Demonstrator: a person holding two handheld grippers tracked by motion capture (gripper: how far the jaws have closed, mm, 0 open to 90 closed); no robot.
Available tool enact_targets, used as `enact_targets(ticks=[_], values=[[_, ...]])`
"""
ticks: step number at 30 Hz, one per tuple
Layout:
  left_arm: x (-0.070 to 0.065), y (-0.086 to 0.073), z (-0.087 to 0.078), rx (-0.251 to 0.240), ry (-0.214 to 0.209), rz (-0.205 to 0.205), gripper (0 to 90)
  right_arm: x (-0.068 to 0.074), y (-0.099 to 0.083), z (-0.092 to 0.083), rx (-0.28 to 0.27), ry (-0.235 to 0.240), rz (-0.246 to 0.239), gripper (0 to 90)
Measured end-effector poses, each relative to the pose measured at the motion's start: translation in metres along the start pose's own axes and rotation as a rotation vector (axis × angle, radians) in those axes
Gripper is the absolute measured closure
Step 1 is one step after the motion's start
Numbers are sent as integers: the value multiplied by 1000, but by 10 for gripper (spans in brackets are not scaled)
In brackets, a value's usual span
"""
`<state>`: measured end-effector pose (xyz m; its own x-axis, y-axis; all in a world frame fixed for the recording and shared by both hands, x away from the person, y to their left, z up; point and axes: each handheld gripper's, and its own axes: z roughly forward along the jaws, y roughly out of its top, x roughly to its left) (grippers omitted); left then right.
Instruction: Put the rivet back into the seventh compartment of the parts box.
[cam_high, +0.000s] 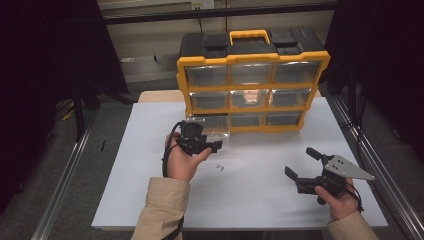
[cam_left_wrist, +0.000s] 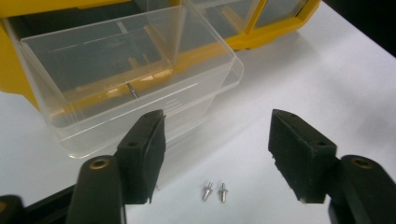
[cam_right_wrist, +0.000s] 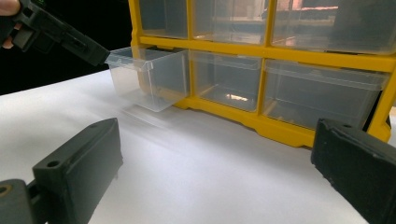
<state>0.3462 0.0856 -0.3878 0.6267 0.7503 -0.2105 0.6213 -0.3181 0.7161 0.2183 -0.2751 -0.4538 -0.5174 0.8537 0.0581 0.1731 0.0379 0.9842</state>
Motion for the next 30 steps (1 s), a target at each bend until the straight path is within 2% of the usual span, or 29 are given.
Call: enact_targets(ticks=[1,5,6,10,11,13,24,25,30], values=[[-1,-1,1,-12,-6,-11,345,0,0,0,-2,1,3,16],[-1,-5,4,-11,0,16,260,0,0,0,-1,2,0,16],[-2,-6,5,-25,-1,-1,243,0,0,0,0,-1,-1,16],[0,-10,6,-13,0,14,226,0,0,0,1,3,-3,16],[-1,-11,8,-27,-1,-2,216,0,0,0,3,4,-8,16],[1,-14,8,-10,3,31,200,0,0,0,-1,-1,0,16],[1,-22,15,-3,16,45,149,0,0,0,1,9,-7,16],[1,-23,15,9,18,49,148,0,0,0,1,7,-9,16],[1,-28,19,0,15,42,145,0,0,0,2,8,-7,16]])
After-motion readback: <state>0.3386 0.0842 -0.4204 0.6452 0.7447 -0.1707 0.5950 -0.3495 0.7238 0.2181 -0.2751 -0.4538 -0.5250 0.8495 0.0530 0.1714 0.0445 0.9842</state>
